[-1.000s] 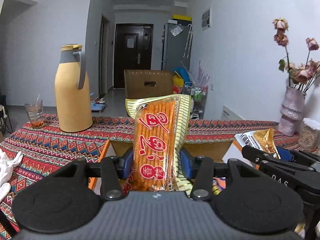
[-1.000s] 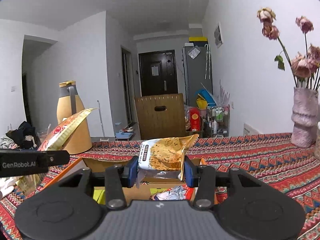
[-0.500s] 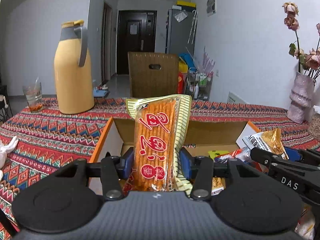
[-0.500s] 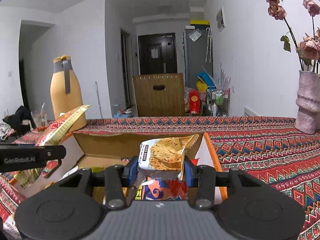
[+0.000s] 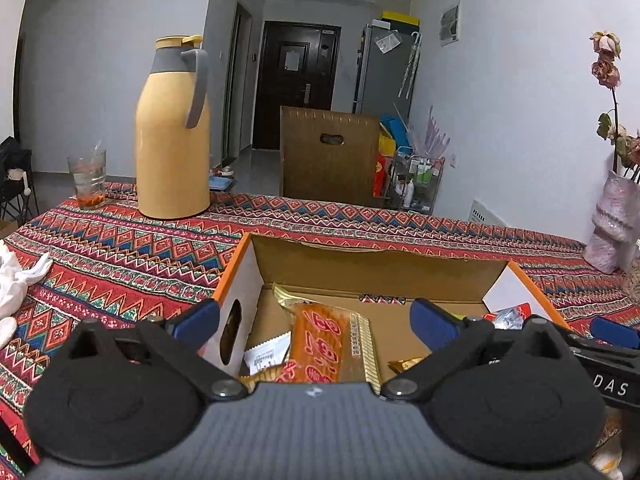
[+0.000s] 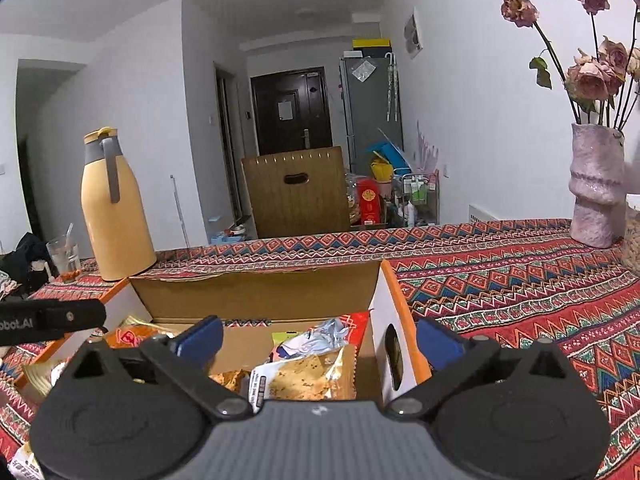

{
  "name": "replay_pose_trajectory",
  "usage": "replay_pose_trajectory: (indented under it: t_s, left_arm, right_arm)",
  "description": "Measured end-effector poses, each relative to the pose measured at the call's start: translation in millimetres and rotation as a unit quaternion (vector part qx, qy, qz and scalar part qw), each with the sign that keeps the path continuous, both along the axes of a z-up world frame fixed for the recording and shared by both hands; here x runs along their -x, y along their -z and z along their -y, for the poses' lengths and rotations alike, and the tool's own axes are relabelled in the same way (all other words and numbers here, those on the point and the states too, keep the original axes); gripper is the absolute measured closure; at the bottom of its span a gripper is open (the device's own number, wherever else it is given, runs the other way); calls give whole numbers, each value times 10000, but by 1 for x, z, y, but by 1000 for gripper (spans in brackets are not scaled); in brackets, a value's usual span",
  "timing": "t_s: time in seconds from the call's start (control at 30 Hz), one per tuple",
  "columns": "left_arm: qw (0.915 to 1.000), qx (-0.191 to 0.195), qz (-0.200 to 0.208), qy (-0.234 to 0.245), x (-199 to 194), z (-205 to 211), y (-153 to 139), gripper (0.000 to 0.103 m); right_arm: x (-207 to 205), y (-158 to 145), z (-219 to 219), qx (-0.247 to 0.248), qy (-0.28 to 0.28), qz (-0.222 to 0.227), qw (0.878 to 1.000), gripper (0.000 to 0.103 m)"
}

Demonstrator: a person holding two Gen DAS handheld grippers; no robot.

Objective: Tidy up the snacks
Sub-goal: 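Open both tools to drop the packets into the box, then withdraw both tools back over the remaining snack pile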

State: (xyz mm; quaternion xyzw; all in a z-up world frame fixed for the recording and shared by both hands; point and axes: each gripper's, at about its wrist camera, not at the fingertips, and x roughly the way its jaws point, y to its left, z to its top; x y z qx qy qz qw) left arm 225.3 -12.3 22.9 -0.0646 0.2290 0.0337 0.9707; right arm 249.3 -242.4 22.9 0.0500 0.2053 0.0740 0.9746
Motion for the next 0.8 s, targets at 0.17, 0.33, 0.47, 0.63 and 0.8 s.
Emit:
replay_pose_trajectory:
  t_s: [0.17,0.33,0.47,0.63,0.8]
  left_arm:
    - [10000,39,-57,-12,0,0,0,0]
    - [10000,5,-83,-2,-1,2,-1,0]
    - [10000,22,45,-36,5,3,-7,0]
    - [9999,-15,150,-75,12,7,-19,0]
    - [9998,-16,212,4,25,9,-31,0]
  right_arm:
    - [0,-1,-2,13,18,8,10000,0]
    - [4,-7,-2,3,30,47,10000,0]
    - [9,-15,2,-48,38,87,9999,0]
    - [14,-26,3,-7,98,71,9999,0]
    - [29,-34,6,3,93,75,9999,0]
